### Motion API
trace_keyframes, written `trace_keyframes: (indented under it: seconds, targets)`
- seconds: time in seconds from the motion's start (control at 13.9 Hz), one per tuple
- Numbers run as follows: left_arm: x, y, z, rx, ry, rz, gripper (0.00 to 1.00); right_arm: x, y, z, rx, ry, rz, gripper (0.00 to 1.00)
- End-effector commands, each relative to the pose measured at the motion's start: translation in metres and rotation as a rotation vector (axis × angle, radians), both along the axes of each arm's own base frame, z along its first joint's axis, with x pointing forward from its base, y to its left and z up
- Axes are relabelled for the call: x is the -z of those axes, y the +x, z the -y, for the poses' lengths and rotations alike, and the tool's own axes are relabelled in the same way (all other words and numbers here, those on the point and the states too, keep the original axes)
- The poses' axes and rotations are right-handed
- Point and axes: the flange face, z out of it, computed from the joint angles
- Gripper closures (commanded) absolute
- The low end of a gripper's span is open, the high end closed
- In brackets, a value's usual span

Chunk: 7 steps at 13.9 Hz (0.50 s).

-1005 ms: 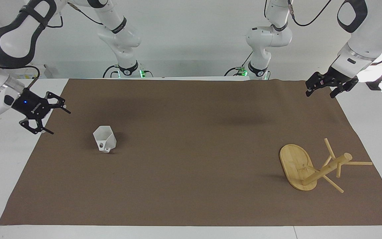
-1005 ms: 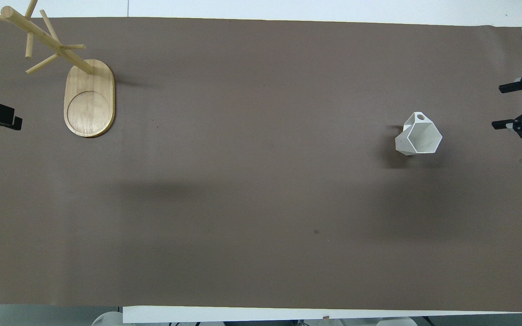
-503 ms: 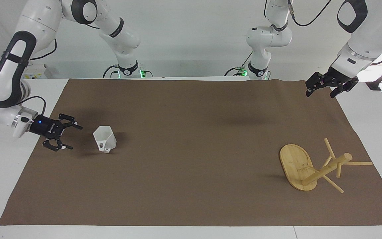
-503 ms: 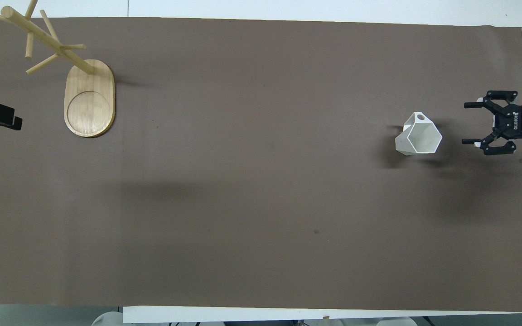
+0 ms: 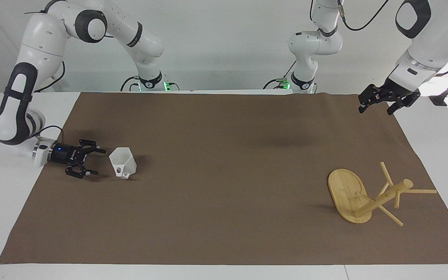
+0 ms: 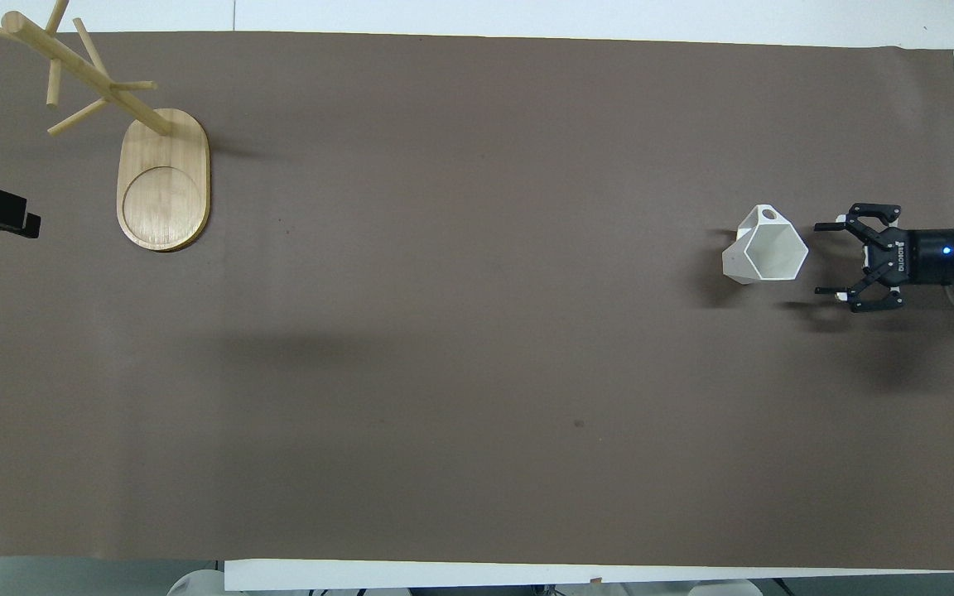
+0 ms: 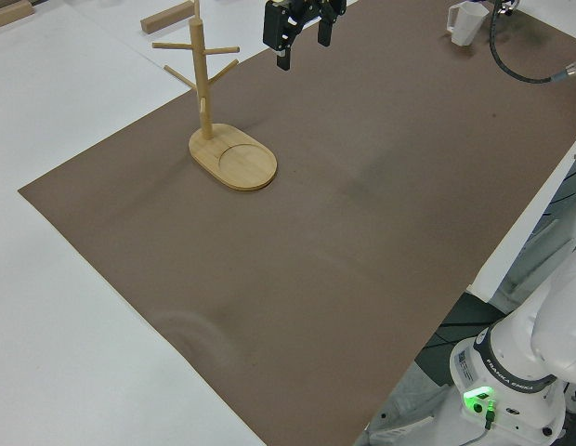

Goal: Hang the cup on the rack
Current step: 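Grasp the white mug with the right gripper and lift it toward the center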

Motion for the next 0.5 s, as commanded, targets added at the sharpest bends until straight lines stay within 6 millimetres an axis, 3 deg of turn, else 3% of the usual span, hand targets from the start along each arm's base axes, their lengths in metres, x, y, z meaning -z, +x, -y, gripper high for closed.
trace_keyframes:
  seconds: [0.0,0.43]
  targets:
    - [0.0,-0.002,-0.002,-0.013,-0.012,0.009,0.0,0.0,0.013,-0.025,-0.051,0.024,0.042,0.0]
    - [0.0,-0.002,-0.002,-0.013,-0.012,0.009,0.0,0.003,0.022,-0.059,-0.118,0.041,0.07,0.0]
